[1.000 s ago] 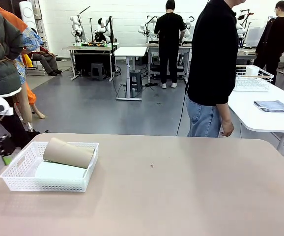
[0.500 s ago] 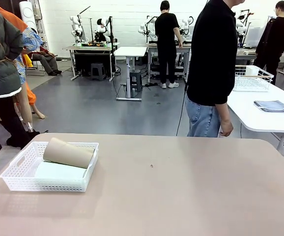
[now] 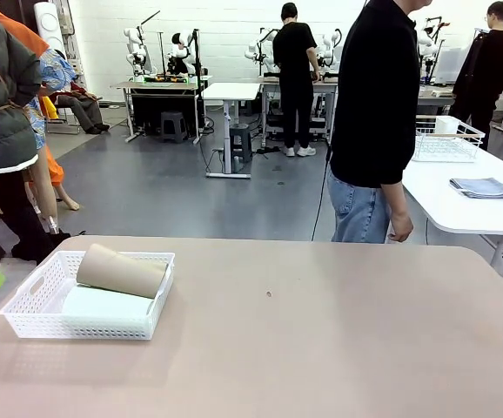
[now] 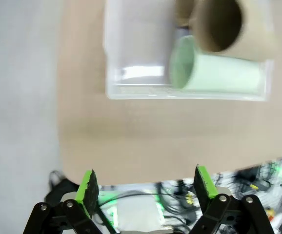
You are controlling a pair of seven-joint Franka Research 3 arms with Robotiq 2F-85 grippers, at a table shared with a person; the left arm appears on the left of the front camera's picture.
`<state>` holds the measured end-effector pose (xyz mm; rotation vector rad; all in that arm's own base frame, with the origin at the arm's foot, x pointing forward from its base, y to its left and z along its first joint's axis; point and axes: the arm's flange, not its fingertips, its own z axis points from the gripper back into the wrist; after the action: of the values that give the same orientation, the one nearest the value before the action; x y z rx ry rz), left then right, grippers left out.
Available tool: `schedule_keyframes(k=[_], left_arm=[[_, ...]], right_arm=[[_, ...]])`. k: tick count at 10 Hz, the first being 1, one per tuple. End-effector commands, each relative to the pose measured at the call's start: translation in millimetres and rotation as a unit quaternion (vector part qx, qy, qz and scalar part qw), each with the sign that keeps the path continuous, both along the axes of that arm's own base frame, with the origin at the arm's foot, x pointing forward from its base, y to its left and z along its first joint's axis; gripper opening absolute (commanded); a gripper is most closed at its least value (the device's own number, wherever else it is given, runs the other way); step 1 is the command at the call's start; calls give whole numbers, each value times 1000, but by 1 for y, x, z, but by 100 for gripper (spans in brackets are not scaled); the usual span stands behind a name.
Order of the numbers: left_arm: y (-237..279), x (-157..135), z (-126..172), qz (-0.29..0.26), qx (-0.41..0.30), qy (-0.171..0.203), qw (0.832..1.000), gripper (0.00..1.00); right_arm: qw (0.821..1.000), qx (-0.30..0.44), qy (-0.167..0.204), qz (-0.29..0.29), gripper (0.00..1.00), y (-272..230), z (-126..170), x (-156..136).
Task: Clean and organize the cups into the basket.
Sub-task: Move the Organizing basket back to the left side of the table.
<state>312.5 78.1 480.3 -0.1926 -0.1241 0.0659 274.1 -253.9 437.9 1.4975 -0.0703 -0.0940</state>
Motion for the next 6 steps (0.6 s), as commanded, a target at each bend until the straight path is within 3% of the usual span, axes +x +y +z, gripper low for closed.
schedule_keyframes(k=[1,3,6], left_arm=[[56,8,40,-33,-242,20,970,100],[120,13,62,-38,-376,7,926,100],[207,21,66,-38,-466,-48,883,100]], right_arm=[[1000,5,-6,2,100,1,0,-2],[1000,5,-6,2,100,1,0,-2],[1000,5,-6,2,100,1,0,-2]])
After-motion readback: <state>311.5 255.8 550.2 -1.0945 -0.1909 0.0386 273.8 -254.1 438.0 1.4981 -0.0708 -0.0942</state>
